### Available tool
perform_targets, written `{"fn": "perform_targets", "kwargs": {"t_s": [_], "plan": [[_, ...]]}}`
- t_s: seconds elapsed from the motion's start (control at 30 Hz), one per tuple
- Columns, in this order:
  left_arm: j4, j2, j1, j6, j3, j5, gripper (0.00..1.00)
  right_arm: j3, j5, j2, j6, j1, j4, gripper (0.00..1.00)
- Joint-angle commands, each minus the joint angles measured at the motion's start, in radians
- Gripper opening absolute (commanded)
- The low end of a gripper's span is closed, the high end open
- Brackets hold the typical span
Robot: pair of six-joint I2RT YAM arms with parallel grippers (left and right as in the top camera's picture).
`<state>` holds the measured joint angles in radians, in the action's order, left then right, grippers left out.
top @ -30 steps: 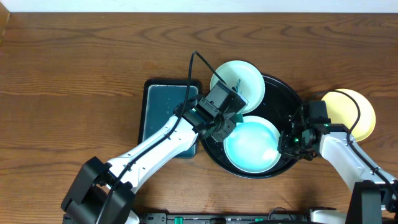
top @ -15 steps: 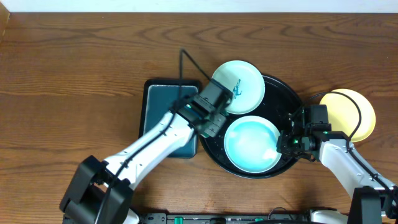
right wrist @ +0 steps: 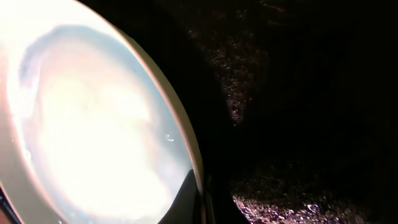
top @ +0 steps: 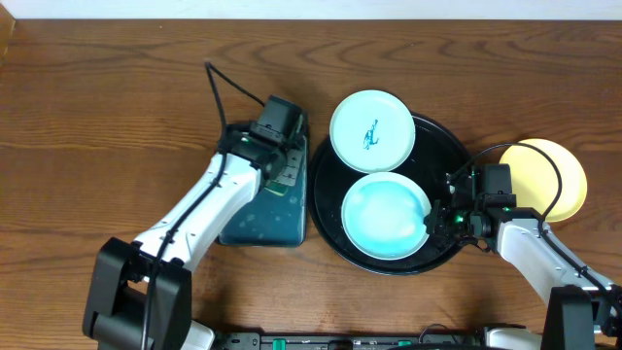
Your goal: Clean dirty plates on tray and stack at the side
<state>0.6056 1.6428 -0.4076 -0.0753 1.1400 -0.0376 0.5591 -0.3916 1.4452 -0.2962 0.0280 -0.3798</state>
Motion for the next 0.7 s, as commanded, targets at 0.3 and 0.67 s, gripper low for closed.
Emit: {"fn": "perform_targets", "kwargs": {"t_s": [0.3,0.67], "plan": [[0.003,-0.002,0.043,-0.017,-0.007,-0.007,0.08,0.006,0.035,-0.233,0.006,0.015,-0.008,0.01],[-0.009,0.005,0.043,-0.017,-0.034,0.011,0.07,0.036,0.314,-0.304,0.033,0.024,-0.083,0.01]]}}
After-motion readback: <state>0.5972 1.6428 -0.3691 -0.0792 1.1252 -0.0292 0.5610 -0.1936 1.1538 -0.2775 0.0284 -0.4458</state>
